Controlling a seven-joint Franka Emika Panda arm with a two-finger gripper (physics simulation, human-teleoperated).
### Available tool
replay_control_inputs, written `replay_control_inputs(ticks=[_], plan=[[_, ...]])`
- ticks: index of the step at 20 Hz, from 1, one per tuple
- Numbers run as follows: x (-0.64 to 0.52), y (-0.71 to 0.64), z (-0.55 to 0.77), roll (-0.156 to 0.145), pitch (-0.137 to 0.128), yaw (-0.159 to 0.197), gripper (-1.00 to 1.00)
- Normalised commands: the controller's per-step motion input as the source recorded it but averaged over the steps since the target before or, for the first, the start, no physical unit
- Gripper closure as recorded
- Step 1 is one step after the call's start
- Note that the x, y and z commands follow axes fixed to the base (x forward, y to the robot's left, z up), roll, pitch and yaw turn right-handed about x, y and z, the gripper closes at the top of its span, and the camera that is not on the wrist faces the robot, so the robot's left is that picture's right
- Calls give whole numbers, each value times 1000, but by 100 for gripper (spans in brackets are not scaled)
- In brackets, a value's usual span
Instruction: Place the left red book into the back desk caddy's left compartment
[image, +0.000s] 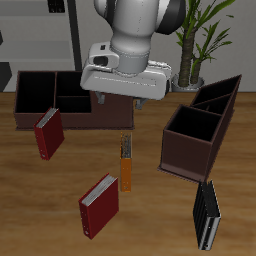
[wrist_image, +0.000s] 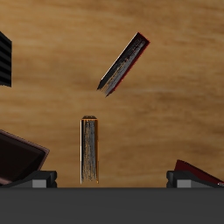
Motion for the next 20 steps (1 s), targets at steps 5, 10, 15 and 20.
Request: replay_control_inputs(ticks=[5, 10, 15, 20], plan=[[327, -91, -51, -14, -7, -42, -100], [292, -81, -62, -12, -3, -48, -100], [378, 43, -147, 23, -9, -63, -100], [303, 30, -159, 47, -8, -15, -100]])
